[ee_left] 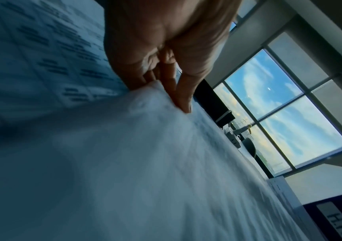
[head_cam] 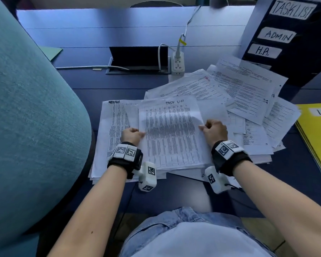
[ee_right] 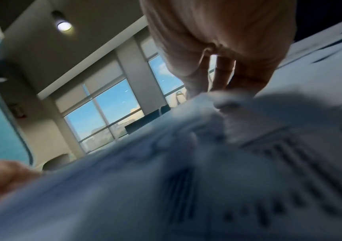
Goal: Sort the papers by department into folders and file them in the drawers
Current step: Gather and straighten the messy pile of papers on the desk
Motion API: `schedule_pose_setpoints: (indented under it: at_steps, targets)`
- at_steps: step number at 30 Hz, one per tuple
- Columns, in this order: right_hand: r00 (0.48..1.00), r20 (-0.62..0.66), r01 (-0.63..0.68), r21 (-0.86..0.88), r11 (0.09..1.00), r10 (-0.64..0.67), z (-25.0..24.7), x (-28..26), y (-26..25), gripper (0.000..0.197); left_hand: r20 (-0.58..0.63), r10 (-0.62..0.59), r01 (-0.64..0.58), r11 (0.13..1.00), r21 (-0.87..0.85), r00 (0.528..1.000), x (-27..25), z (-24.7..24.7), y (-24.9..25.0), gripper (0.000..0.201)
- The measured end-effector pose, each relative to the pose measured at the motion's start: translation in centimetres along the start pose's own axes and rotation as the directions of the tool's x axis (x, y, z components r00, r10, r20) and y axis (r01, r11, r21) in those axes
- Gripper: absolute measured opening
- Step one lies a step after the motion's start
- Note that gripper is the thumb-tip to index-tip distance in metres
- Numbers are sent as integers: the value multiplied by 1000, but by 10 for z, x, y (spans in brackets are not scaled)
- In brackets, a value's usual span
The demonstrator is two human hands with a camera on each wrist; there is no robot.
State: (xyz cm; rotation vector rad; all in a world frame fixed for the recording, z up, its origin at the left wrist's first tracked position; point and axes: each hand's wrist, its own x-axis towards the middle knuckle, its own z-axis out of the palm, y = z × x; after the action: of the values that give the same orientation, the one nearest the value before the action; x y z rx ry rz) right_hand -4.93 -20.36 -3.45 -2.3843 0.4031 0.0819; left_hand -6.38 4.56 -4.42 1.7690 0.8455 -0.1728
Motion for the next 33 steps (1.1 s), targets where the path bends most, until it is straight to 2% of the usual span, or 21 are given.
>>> schedule_pose_setpoints:
  at_steps: [2, 5, 7, 9, 12, 15, 16, 18, 21, 23, 24, 26, 27, 29, 30, 33]
  targets:
    - [997, -70, -23, 0, 1000, 23, -8, 4, 5, 26, -2, -32, 32, 998, -44, 999, 5, 0, -5, 12]
    - [977, -162, -133, 54, 990, 140, -21, 14, 20, 37, 16, -51, 52, 992, -111, 999, 10, -2, -8, 21]
    - [963, -159, -206, 78, 975, 217, -31, 18, 28, 35, 31, -45, 48, 993, -110, 998, 12, -3, -7, 9]
    - [953, -148, -249, 105, 963, 263, -40, 21, 32, 15, 26, -13, 15, 998, -67, 1000, 14, -1, -7, 18]
    - [949, -111, -275, 159, 948, 294, -40, 22, 34, 20, 48, 20, -19, 999, -30, 999, 11, 1, -4, 12]
    - [962, -39, -259, 165, 952, 269, -29, 19, 26, 25, 111, 31, -25, 998, -50, 993, 5, 4, 3, 10]
    - [968, -11, -247, 134, 960, 251, -24, 16, 21, 26, 134, 30, -21, 998, -67, 991, 2, 4, 6, 14]
    - [978, 56, -204, 89, 975, 200, -15, 10, 10, 25, 178, 32, -19, 997, -74, 983, 0, 7, 9, 40]
    - [986, 118, -133, 125, 983, 118, -2, 3, -10, 25, 218, 31, -18, 998, -65, 976, -4, 8, 11, 69]
    - [980, 171, -135, 197, 971, 101, 4, 1, -21, 30, 231, 24, -16, 999, -36, 973, -5, 7, 11, 73]
    - [973, 204, -156, 240, 958, 108, 4, 1, -26, 34, 248, 31, -30, 1000, -11, 968, -9, 7, 12, 68]
    - [969, 226, -178, 335, 925, 105, 3, 0, -36, 40, 261, 121, -121, 993, -16, 958, -16, 8, 15, 52]
    - [977, 202, -142, 368, 919, 71, 0, 0, -41, 38, 240, 185, -177, 983, -57, 953, -21, 7, 20, 47]
    - [994, 98, 14, 386, 922, -56, -12, -3, -53, 22, 143, 332, -311, 939, -150, 933, -32, 3, 38, 34]
    - [993, 27, 97, 394, 914, -117, -20, -5, -62, 14, 73, 416, -401, 902, -157, 906, -37, -1, 49, 30]
    - [948, -210, 312, 494, 811, -237, -46, -15, -90, 16, -103, 603, -610, 761, -222, 791, -48, -16, 83, 25]
